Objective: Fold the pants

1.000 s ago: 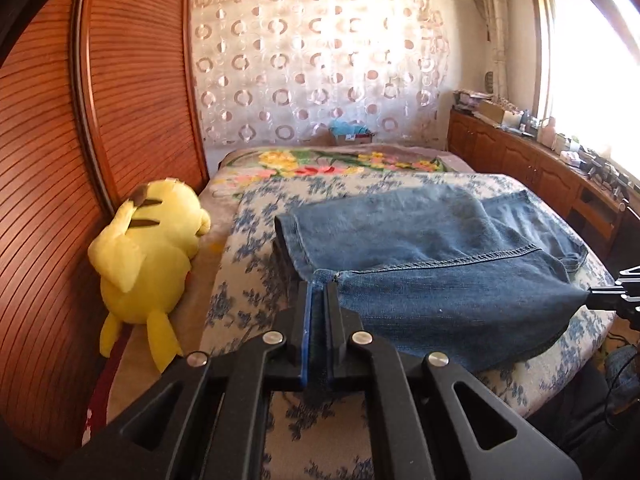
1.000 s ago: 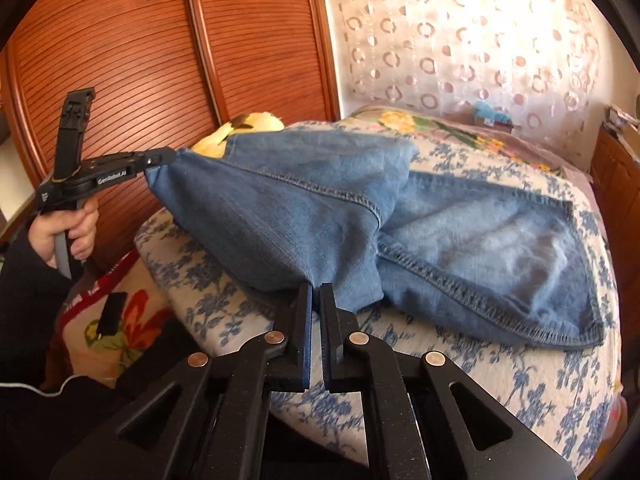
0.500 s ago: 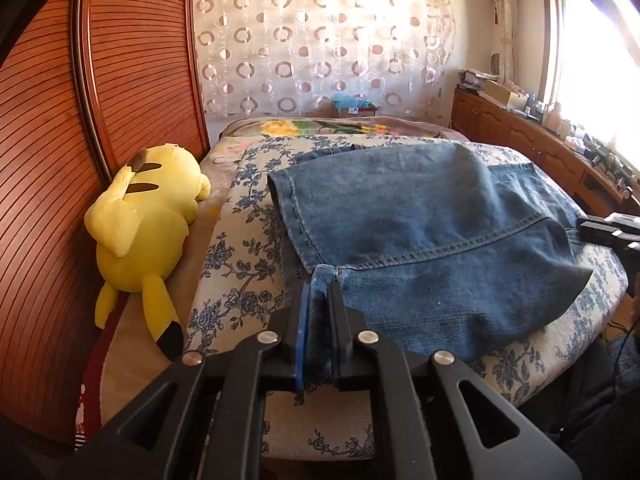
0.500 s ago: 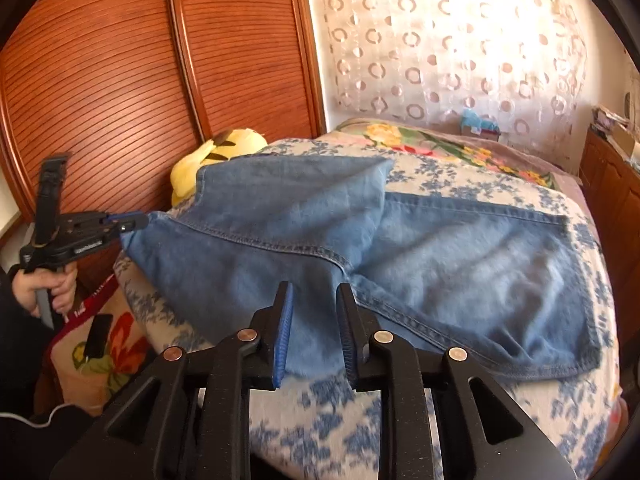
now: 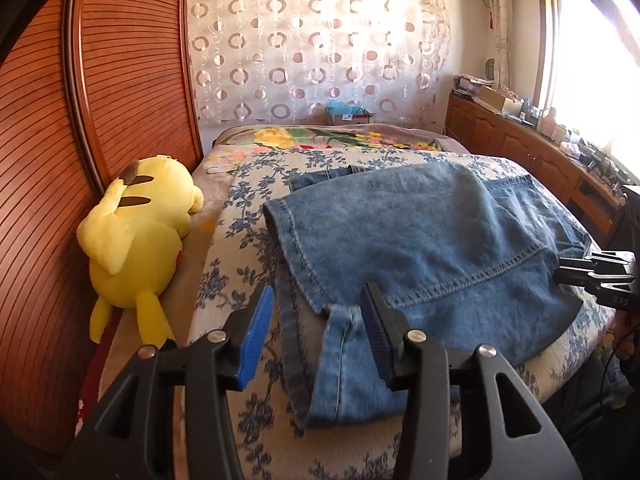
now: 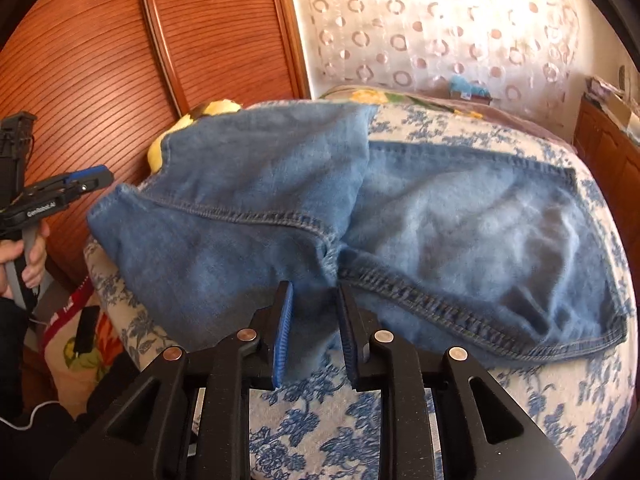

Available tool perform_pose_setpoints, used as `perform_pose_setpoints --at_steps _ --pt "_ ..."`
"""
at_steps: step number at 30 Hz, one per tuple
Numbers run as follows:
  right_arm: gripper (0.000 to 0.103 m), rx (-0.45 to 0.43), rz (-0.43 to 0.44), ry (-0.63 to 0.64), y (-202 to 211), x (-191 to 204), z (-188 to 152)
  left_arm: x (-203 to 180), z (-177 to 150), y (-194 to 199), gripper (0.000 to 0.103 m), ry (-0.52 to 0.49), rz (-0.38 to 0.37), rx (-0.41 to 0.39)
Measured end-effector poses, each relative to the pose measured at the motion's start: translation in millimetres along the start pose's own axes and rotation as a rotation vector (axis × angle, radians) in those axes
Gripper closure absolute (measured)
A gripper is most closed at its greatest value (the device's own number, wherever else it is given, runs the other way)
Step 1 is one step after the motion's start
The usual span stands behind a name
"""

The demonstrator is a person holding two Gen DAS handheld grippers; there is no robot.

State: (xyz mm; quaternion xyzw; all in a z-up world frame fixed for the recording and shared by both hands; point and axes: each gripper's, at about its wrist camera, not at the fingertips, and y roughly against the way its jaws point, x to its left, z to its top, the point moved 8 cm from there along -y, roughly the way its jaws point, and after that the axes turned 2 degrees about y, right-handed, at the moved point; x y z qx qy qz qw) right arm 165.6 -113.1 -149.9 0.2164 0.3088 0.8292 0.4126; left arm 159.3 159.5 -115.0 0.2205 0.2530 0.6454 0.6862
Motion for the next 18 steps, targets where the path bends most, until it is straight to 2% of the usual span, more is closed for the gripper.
perform_pose_setpoints --at_steps 2,10,12,16,18 --pt "0.074 -0.015 -0.008 0.002 3.6 -4.1 9.2 2.6 6.1 -5.9 0.038 0.014 -0.012 0.003" --pt "0.063 -0.087 -0.046 0.037 -0.9 -21.1 60.7 10.0 35.3 -30.9 0.038 -0.016 -0.002 -0.022" --pt "0.056 -0.099 -0.047 0.045 -6.1 -23.6 73.5 12.6 40.2 -39.7 0.038 -0.016 -0.013 -0.019" --pt "0.052 -0.11 -0.003 0.018 -19.3 -28.3 94.9 17.4 42.8 -58.0 0.038 -0.026 -0.002 0.007" --pt "0.052 -0.114 -0.007 0.016 -26.9 -31.1 105.5 18.9 42.8 -66.7 0.038 -0.039 0.006 0.021"
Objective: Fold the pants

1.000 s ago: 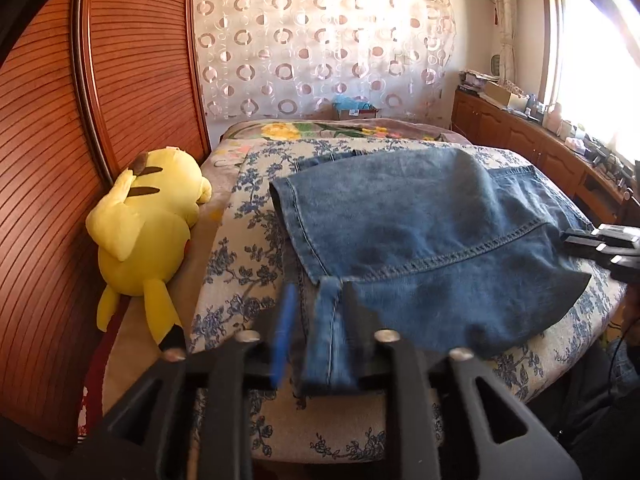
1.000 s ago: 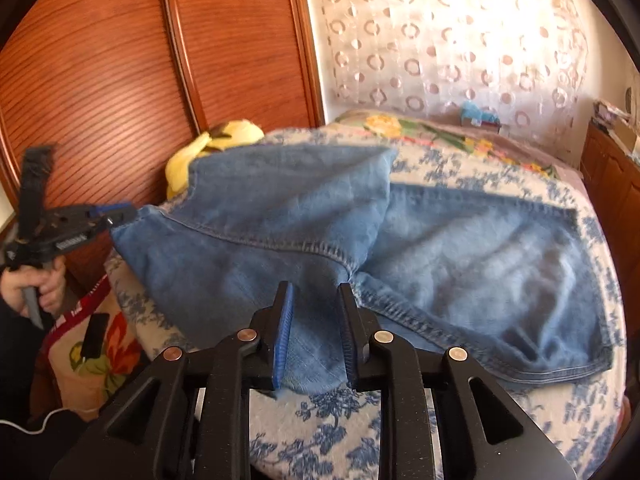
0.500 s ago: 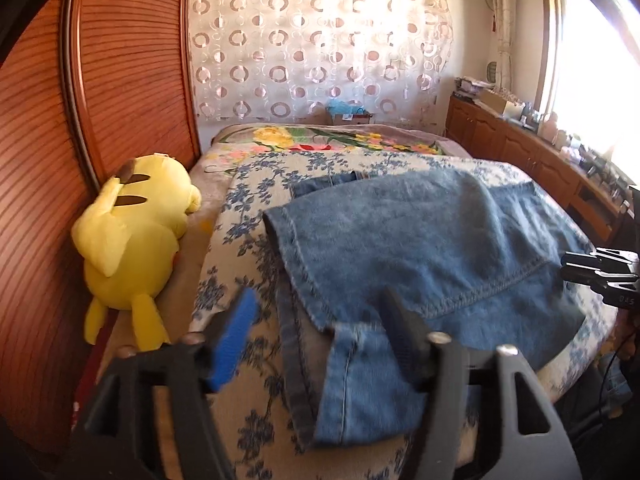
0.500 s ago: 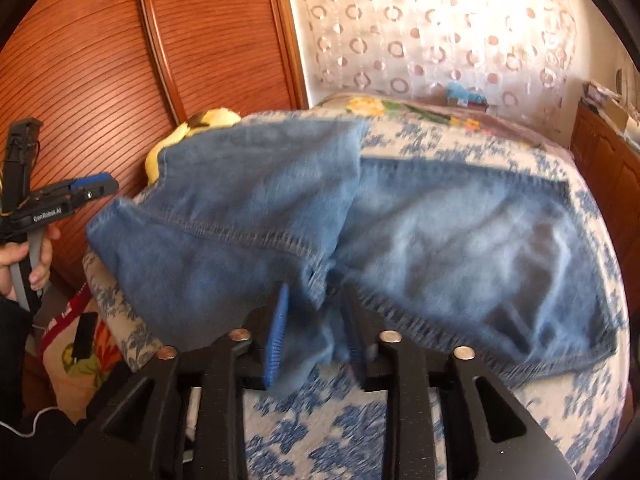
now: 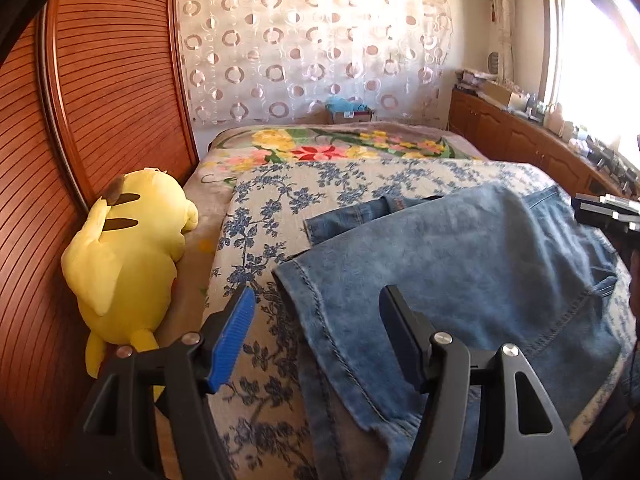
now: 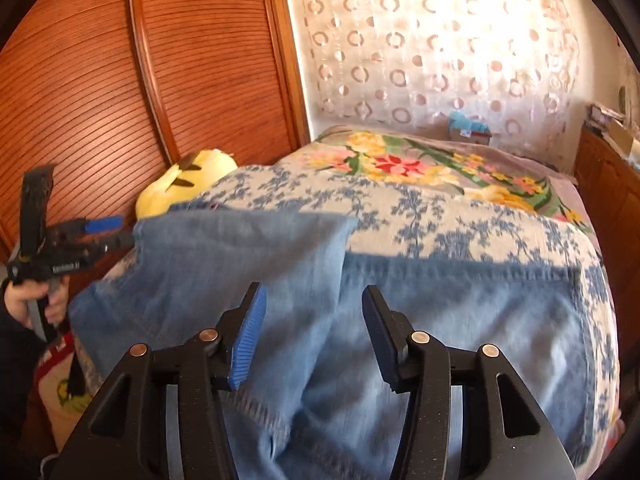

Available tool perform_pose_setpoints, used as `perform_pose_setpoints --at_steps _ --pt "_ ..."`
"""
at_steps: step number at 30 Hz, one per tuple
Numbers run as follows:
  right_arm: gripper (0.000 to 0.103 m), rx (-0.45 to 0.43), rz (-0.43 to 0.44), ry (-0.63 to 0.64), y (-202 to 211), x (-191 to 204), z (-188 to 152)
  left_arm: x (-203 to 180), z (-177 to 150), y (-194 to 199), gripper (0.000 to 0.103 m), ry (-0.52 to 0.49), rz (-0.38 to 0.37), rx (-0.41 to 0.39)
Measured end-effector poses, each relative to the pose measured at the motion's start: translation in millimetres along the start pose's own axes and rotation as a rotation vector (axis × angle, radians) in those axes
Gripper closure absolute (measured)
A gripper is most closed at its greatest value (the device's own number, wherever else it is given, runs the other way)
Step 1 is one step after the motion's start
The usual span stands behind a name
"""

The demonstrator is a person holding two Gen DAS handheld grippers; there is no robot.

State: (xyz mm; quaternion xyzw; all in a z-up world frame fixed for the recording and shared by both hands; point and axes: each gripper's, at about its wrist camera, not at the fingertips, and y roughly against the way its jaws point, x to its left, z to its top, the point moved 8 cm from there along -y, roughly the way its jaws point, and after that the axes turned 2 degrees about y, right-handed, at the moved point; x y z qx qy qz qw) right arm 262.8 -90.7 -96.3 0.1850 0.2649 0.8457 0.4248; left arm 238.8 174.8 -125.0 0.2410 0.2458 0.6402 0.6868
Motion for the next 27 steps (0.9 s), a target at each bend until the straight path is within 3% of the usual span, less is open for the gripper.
perform_pose_setpoints --at_steps 3,5,8,14,19,24,25,27 --pt "0.051 -0.002 -0.008 0.008 -13.6 -2.5 10.0 1.1 0.1 -11.7 0.04 -0.014 -0.005 0.021" --pt "0.05 0.012 -0.015 0.01 -24.1 -5.3 12.3 2.7 -1.5 -18.6 0.047 -0.022 -0.007 0.036" --pt "0.05 0.076 -0.01 0.0 -46.8 -9.1 7.8 1.6 -4.0 -25.9 0.052 -0.038 -0.041 0.048" --pt "0.05 0.11 -0.015 -0.019 -71.8 -14.4 7.1 4.5 -5.1 -36.5 0.063 -0.018 -0.066 0.081" --pt "0.05 0.14 0.0 -0.039 -88.6 -16.7 16.1 4.3 4.6 -35.2 0.069 -0.005 -0.103 0.06" --pt "0.051 0.18 0.017 -0.06 -101.4 -16.9 15.9 2.4 12.5 -29.5 0.096 0.001 -0.103 0.032" --pt "0.054 0.183 0.023 -0.067 -102.3 -16.8 15.2 0.8 14.6 -27.3 0.098 -0.003 -0.107 0.024" --pt "0.071 0.181 0.047 -0.076 -101.4 -16.3 14.9 -2.4 19.1 -22.9 0.102 -0.015 -0.1 0.007"
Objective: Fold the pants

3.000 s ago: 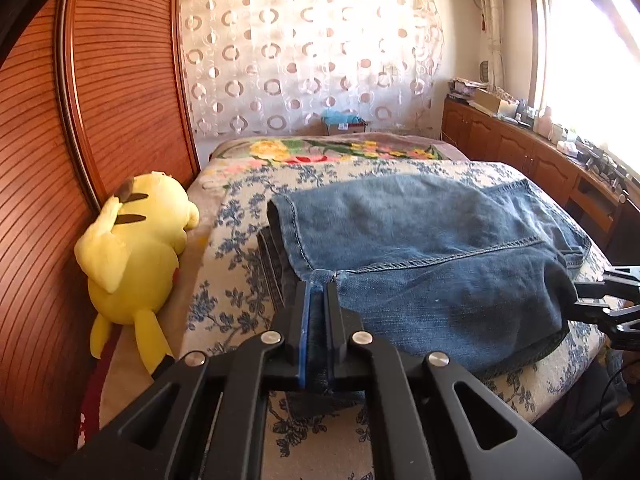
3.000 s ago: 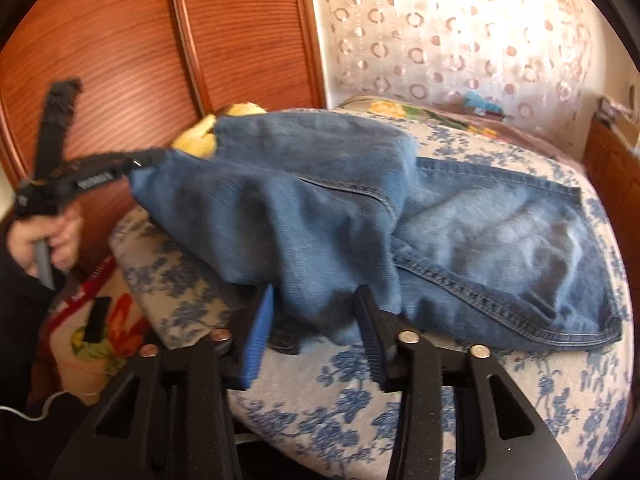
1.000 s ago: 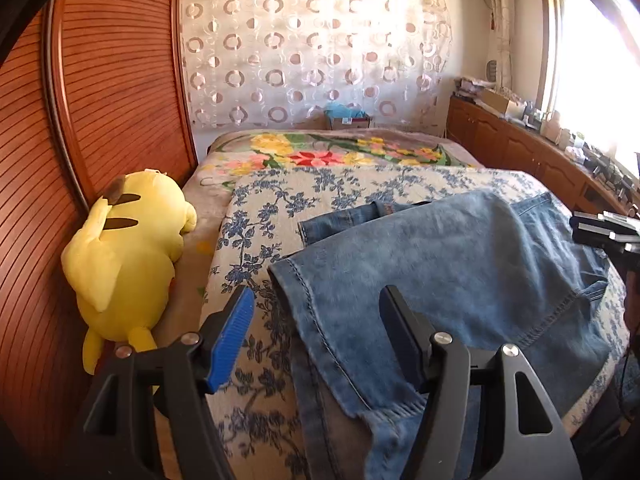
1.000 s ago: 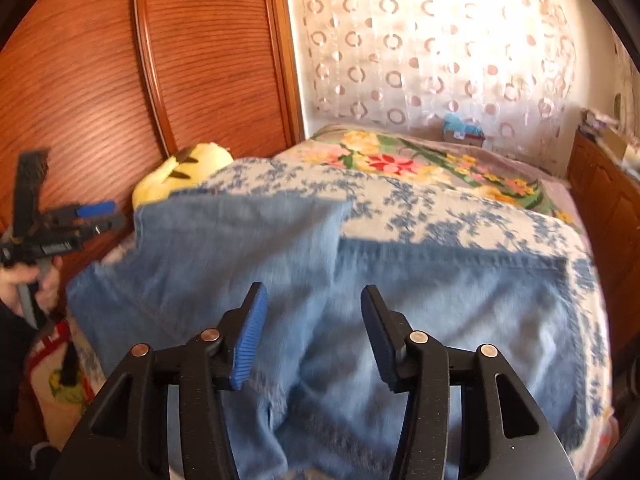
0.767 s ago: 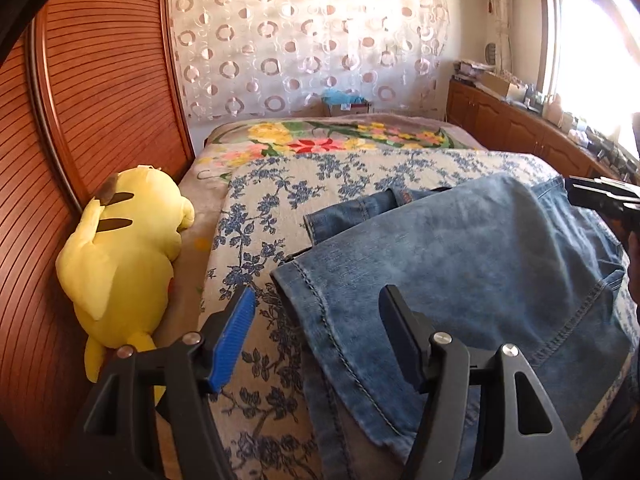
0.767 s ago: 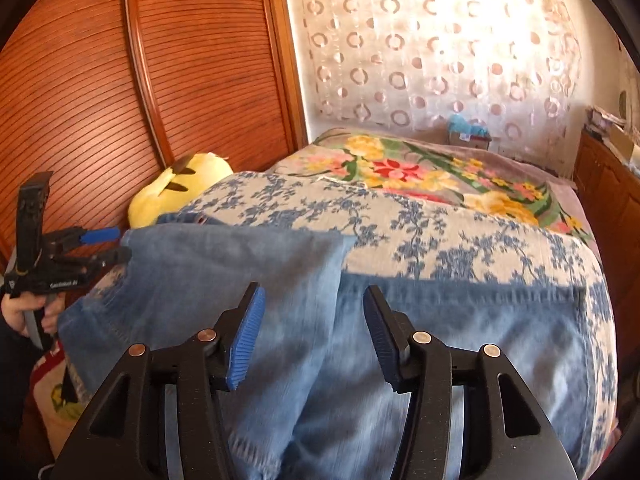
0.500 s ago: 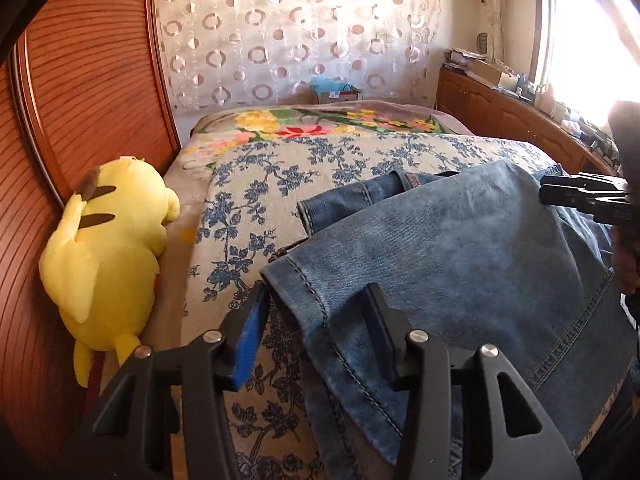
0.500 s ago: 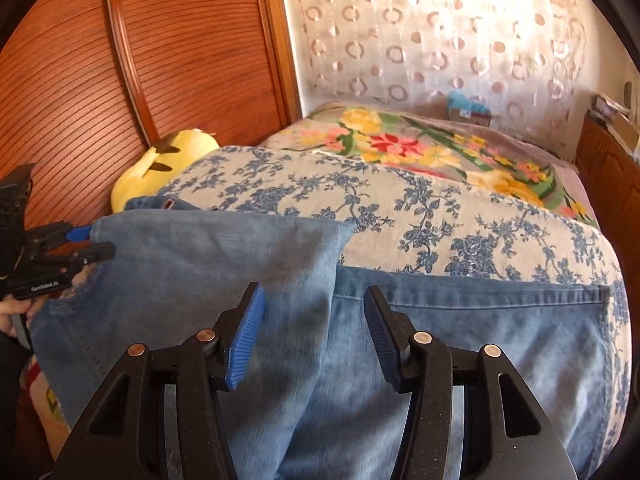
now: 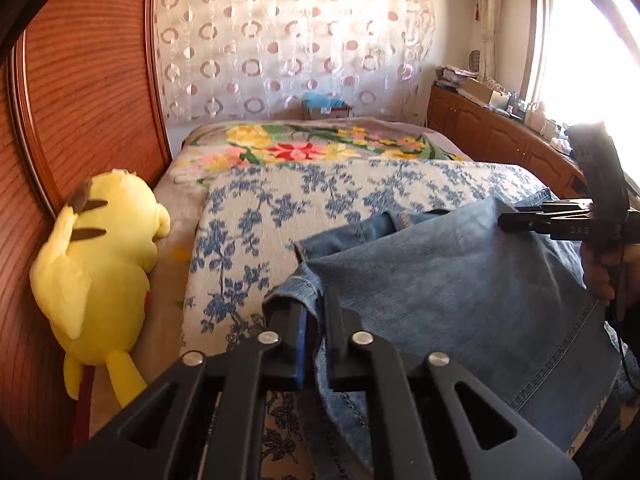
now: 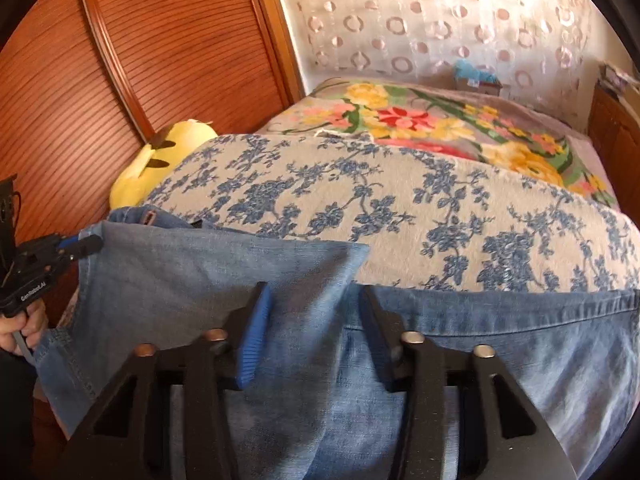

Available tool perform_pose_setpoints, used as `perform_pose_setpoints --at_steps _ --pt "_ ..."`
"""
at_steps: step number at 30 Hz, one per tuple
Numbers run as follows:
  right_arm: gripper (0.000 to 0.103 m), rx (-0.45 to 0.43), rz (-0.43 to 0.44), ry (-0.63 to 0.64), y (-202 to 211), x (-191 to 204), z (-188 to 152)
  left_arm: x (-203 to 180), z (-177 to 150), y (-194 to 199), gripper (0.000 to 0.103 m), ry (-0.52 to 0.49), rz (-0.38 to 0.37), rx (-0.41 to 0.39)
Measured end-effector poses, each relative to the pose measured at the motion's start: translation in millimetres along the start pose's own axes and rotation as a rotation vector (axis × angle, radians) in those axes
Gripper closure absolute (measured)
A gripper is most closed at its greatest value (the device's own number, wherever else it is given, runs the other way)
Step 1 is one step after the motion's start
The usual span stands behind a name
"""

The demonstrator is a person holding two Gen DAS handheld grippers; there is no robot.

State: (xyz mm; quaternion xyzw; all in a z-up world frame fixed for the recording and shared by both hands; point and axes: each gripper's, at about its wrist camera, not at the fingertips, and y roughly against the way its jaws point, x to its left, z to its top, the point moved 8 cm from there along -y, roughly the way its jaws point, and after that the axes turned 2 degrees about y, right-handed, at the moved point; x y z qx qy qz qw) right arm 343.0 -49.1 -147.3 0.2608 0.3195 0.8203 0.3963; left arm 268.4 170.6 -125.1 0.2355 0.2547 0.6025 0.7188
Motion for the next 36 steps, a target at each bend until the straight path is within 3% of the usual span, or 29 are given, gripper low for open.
perform_pose_setpoints --at_steps 1,2,9,13,16,18,20,24,32,36 --pt "0.079 -0.008 0.003 0.003 1.6 0.4 0.6 -1.3 2.5 1.6 0.102 -0.005 0.008 -0.005" --pt "0.095 -0.015 0.005 0.017 2.9 1.6 1.1 -1.7 6.2 3.6 0.103 -0.007 0.024 -0.016" --pt "0.099 -0.103 -0.065 0.028 20.1 2.1 9.4 -7.7 40.3 14.1 0.103 -0.033 0.075 -0.112" --pt "0.098 -0.113 -0.119 0.009 22.0 -0.4 14.7 -5.7 47.2 5.0 0.101 -0.041 0.117 -0.089" --pt "0.09 -0.111 -0.144 0.008 23.7 -2.7 13.6 -8.4 43.1 7.5 0.097 -0.036 0.104 -0.066" --pt "0.089 -0.115 -0.147 0.012 29.9 -3.0 11.1 -13.1 40.8 14.1 0.076 -0.049 0.096 -0.07" --pt "0.087 -0.126 -0.127 0.018 37.5 1.5 8.5 -19.5 37.4 18.5 0.062 -0.06 0.099 -0.066" --pt "0.071 -0.143 -0.08 0.045 49.4 18.9 -0.9 -32.6 32.4 24.3 0.06 -0.095 0.107 -0.066" --pt "0.067 -0.115 -0.014 0.085 52.2 54.9 -35.6 -27.1 24.9 23.5 0.045 -0.071 0.124 -0.037" --pt "0.06 -0.084 -0.038 0.103 44.7 60.1 -53.5 -18.8 11.1 24.9 0.039 -0.05 0.104 -0.011"
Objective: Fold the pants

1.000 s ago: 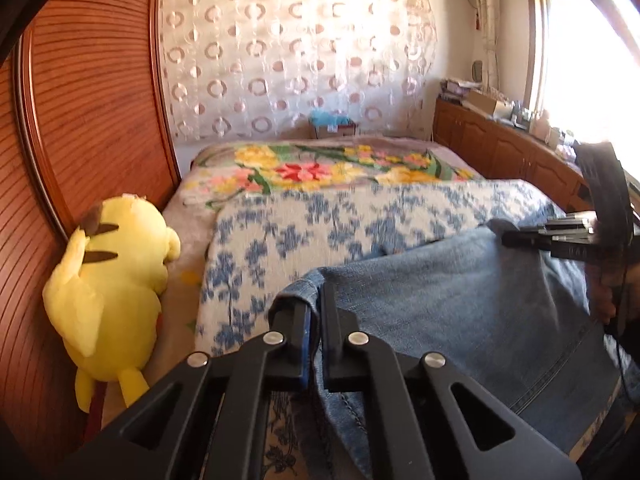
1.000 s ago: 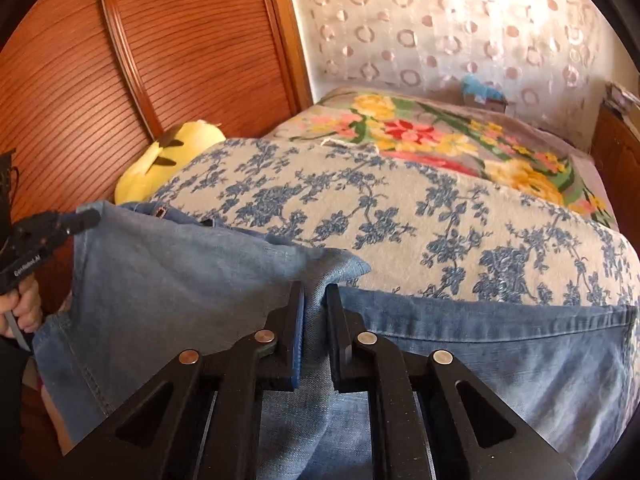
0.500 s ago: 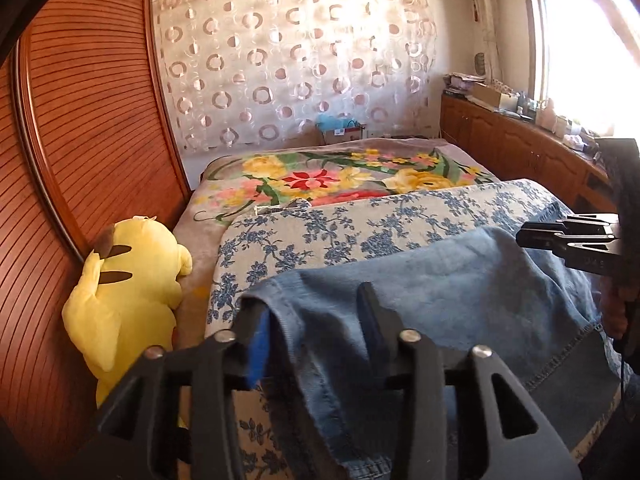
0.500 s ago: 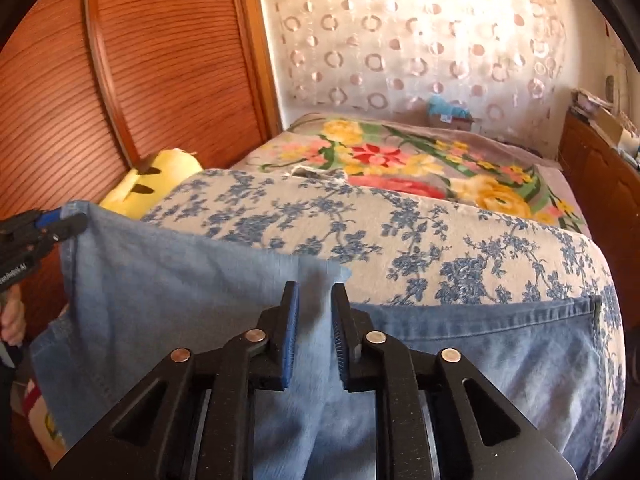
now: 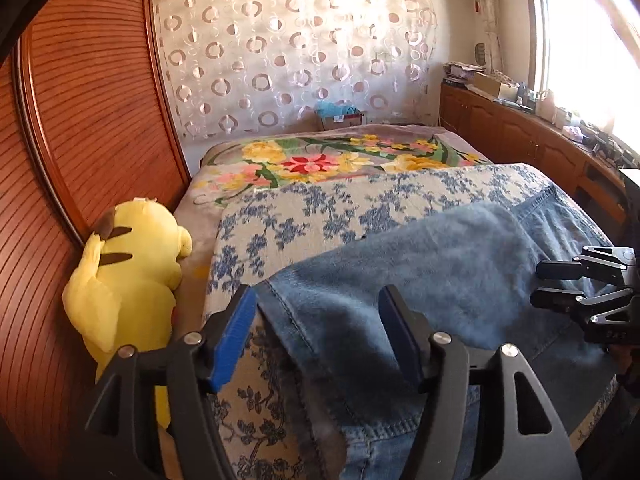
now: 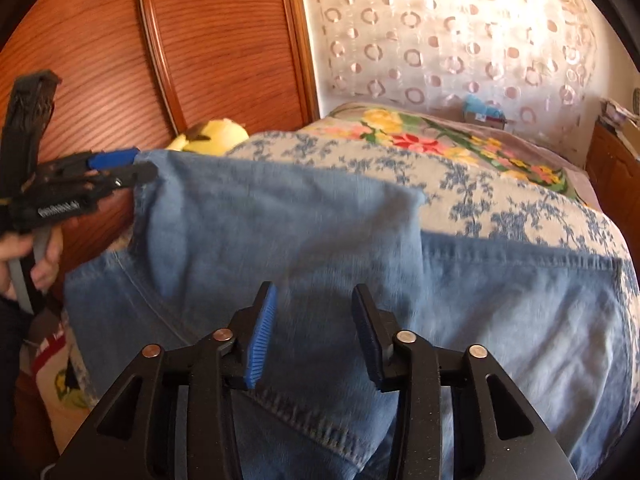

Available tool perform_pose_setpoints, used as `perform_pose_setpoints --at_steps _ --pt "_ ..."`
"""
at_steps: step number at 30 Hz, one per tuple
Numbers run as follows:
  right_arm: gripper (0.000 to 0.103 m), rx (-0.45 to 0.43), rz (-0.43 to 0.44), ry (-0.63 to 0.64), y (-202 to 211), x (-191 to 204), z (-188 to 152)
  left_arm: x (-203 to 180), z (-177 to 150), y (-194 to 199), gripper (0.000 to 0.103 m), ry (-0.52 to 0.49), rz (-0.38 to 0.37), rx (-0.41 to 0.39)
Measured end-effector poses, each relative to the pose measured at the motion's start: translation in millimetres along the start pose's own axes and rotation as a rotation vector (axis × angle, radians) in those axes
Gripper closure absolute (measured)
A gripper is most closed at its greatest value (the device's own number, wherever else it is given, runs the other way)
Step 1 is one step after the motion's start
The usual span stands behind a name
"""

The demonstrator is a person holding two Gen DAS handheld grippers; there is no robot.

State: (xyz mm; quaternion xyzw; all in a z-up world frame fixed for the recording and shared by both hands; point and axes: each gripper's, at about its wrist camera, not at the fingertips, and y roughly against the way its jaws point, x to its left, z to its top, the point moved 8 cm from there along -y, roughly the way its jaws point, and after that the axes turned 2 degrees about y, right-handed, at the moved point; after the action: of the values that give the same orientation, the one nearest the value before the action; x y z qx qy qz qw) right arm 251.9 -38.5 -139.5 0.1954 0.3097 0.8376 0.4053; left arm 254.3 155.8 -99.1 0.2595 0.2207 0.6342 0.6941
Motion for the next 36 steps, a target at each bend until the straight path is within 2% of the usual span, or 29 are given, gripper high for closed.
perform_pose_setpoints --at_steps 7,13,16,19,22,23,25,26,27,29,32,34,36 --pt "0.054 0.024 -0.021 0.016 -6.0 0.4 -19.7 -1.4 -40.1 9.2 0.039 0.014 0.002 0.034" --pt "0.051 0.036 -0.015 0.008 -10.5 -0.3 -25.5 -13.1 -71.5 15.7 0.039 0.028 -0.043 0.082" --pt "0.05 0.044 -0.005 0.001 -11.8 -0.9 -26.8 -18.2 -78.9 19.4 0.043 0.027 -0.044 0.088" --pt "0.05 0.051 -0.001 -0.005 -13.6 -1.2 -28.2 -21.2 -84.7 21.2 0.05 0.032 -0.044 0.094" --pt "0.05 0.055 -0.005 -0.002 -14.5 -1.5 -27.9 -22.8 -88.7 25.4 0.062 0.051 -0.053 0.086" --pt "0.05 0.056 -0.008 0.001 -14.9 -1.2 -28.2 -23.5 -90.1 27.0 0.07 0.053 -0.058 0.083" --pt "0.05 0.058 -0.014 0.006 -15.3 -0.1 -29.0 -24.6 -92.3 31.4 0.079 0.058 -0.06 0.075" --pt "0.05 0.06 -0.016 0.008 -16.0 0.1 -28.8 -24.2 -93.3 33.3 0.088 0.056 -0.058 0.071" --pt "0.05 0.061 -0.018 0.01 -16.5 0.1 -29.1 -22.3 -93.4 36.1 0.092 0.056 -0.039 0.063" --pt "0.05 0.062 -0.021 0.012 -18.1 1.5 -28.9 -18.4 -94.6 39.5 0.098 0.069 -0.032 0.055" --pt "0.05 0.062 -0.02 0.013 -18.3 2.0 -28.7 -8.7 -100.7 35.5 0.099 0.082 0.002 0.072" --pt "0.049 0.062 -0.022 0.014 -18.3 2.1 -29.2 3.4 -106.5 32.0 0.1 0.088 0.071 0.085" --pt "0.049 0.06 -0.02 0.012 -18.3 1.8 -29.1 12.3 -110.6 32.6 0.1 0.119 0.067 0.091"
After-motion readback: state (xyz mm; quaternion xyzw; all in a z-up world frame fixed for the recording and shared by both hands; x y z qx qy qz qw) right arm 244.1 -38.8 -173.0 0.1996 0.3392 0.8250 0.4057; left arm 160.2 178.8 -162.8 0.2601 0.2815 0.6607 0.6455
